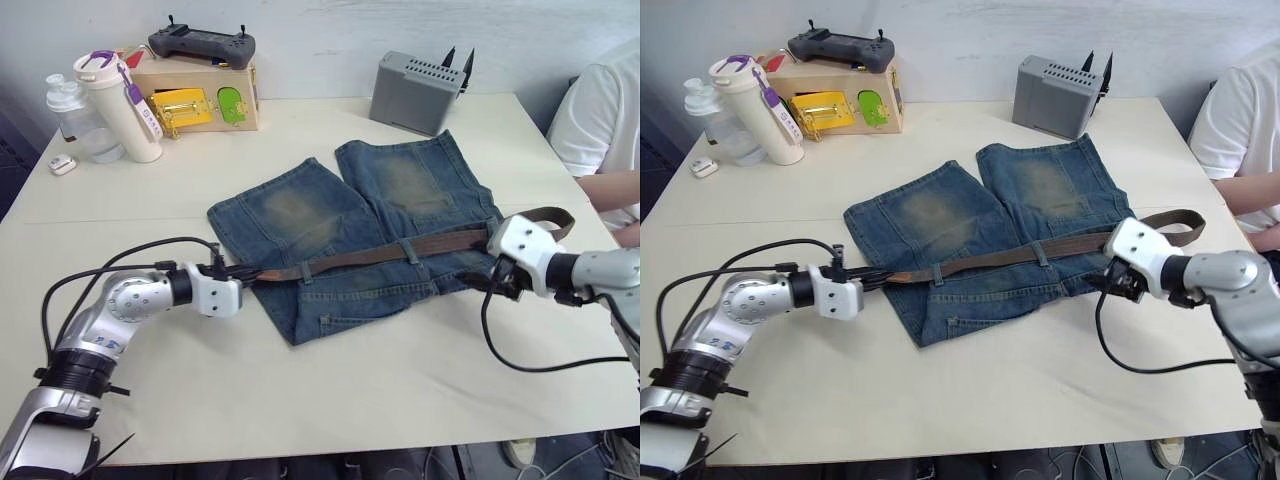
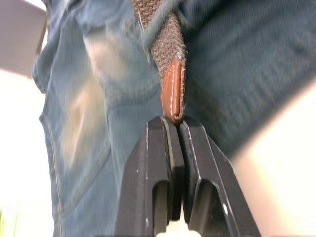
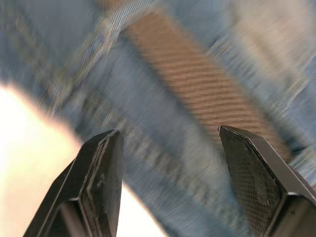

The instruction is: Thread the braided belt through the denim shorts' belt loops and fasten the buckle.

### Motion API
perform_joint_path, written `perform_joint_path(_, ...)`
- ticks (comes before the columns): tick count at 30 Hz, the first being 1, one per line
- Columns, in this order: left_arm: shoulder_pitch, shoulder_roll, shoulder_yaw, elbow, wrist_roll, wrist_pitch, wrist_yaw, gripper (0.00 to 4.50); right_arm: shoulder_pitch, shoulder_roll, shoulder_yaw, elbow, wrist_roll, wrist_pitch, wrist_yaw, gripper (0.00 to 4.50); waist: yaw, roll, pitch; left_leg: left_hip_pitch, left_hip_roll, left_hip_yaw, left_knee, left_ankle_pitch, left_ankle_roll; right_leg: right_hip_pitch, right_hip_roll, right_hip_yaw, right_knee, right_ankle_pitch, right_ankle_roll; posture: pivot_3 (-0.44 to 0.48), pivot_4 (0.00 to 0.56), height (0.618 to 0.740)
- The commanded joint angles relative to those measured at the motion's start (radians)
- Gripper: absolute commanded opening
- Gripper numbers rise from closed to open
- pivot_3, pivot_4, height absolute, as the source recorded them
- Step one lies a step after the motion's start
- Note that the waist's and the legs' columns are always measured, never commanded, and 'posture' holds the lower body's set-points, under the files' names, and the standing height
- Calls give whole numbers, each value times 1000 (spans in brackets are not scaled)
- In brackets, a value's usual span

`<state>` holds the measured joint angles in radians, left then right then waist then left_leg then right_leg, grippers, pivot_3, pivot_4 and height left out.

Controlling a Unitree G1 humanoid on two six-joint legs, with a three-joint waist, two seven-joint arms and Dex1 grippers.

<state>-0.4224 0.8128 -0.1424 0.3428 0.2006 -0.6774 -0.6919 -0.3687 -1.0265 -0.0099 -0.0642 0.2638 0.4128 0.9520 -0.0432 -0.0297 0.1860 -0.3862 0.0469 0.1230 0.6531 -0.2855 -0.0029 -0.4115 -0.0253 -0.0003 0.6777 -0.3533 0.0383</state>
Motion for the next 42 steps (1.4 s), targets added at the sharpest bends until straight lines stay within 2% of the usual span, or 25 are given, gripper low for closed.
perform_joint_path(1, 28, 28, 46, -52, -30, 29, 2, 0, -39, -21, -58, -24, 87, 105, 70, 2100, 4, 0, 0, 0, 0, 0, 0, 0, 0, 0, 0, 0, 0, 0, 0, 0, 150, 735)
perform_joint_path(3, 45, 32, 57, -79, -42, 53, 2, 0, -64, -4, -47, 14, 78, 140, 54, 991, 6, 0, 0, 0, 0, 0, 0, 0, 1, 0, 0, 0, 0, 0, 0, 0, 150, 735)
perform_joint_path(4, 50, 34, 62, -90, -46, 63, 3, 0, -67, 7, -35, 42, 66, 150, 44, 719, 8, 0, 0, 0, 0, 0, 0, 0, 1, 0, 0, 0, 0, 0, 0, 0, 150, 735)
perform_joint_path(5, 59, 33, 71, -104, -58, 80, 4, 0, -64, 22, -25, 83, 58, 155, 38, 217, 9, 0, 0, 0, 0, 0, 1, 0, 1, 0, 0, 0, 0, 0, 0, 0, 150, 735)
perform_joint_path(6, 65, 32, 79, -118, -69, 97, 5, 0, -59, 36, -20, 119, 52, 155, 34, 48, 12, 0, 0, 0, 0, 0, 1, 0, 1, 0, 0, 0, 0, 0, 0, 0, 150, 735)
perform_joint_path(10, 112, 52, 128, -181, -95, 162, 5, 0, -63, 123, -4, 301, 5, 119, -23, 48, 12, 0, 0, 0, 0, 0, 1, 0, 1, 0, 0, 0, 0, 0, 0, 0, 150, 735)
perform_joint_path(13, 173, 82, 180, -206, -107, 194, 10, 0, -62, 149, 7, 348, -19, 117, -38, 48, 2, 0, -1, 1, 0, 1, 1, 0, 1, 0, 0, 1, 1, 0, 0, 0, 150, 735)
perform_joint_path(22, 489, 184, 434, -182, -124, 180, 37, 0, -79, 137, 25, 362, -51, 139, -25, 48, -9, -3, -3, 2, 0, 0, 0, -1, 2, 3, -1, 0, -1, 0, 0, 0, 150, 735)
perform_joint_path(24, 541, 188, 478, -159, -131, 167, 44, 0, -85, 135, 29, 362, -55, 145, -18, 48, -8, -4, -4, 2, 0, -1, 0, -5, 8, 3, -2, -1, -1, 0, 0, 0, 150, 735)
perform_joint_path(30, 719, 178, 593, -34, -146, 97, 59, 0, -109, 133, 44, 353, -63, 164, 6, 48, -12, -5, -6, 3, 0, -1, -2, -6, 8, 4, -3, -2, -3, 0, -1, 0, 150, 735)
perform_joint_path(37, 820, 170, 662, 29, -190, 72, 59, 0, -139, 138, 55, 369, -78, 162, 20, 48, -14, -5, -7, 4, -1, -1, -3, -6, 7, 4, -3, -2, -3, 0, -1, 0, 150, 735)
perform_joint_path(42, 846, 161, 687, 34, -235, 77, 48, 0, -150, 146, 58, 378, -85, 157, 23, 48, -15, -5, -7, 4, -1, -1, -4, -6, 7, 4, -3, -2, -4, 0, -2, 0, 150, 735)
